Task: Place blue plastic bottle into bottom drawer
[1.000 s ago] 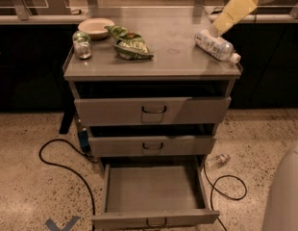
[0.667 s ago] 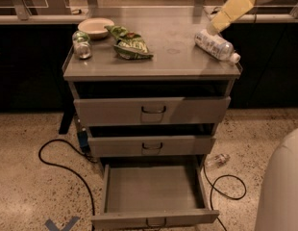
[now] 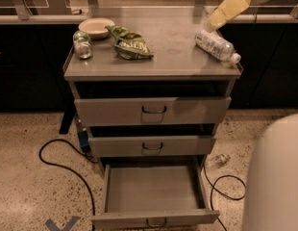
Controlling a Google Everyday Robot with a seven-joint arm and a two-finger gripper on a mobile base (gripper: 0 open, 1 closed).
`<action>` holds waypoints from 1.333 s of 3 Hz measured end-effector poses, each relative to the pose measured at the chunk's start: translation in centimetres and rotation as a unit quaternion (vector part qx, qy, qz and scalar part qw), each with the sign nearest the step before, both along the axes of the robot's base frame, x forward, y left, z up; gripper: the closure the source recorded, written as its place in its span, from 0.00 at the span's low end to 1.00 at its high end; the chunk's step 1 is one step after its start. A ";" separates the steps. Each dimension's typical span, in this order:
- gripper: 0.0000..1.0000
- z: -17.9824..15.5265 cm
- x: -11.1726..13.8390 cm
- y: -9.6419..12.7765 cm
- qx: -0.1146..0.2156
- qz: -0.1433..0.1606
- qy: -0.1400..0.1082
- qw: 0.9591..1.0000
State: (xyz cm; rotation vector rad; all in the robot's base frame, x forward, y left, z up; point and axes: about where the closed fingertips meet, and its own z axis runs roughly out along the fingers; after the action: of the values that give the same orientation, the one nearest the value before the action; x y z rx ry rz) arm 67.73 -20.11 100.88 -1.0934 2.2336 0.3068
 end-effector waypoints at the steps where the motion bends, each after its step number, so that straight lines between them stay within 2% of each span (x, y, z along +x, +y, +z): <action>1: 0.00 -2.7 4.2 0.1 0.026 -0.037 0.014 0.999; 2: 0.00 -4.0 6.8 -0.2 0.021 -0.091 0.019 0.995; 4: 0.00 -5.2 7.5 0.1 0.022 -0.098 0.028 0.995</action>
Offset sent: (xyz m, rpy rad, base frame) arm 0.2031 -0.0690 0.0367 0.0128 0.0788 -0.3149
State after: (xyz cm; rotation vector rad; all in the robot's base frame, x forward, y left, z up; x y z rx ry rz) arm 75.28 -20.02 95.63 -0.8446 2.3498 0.3055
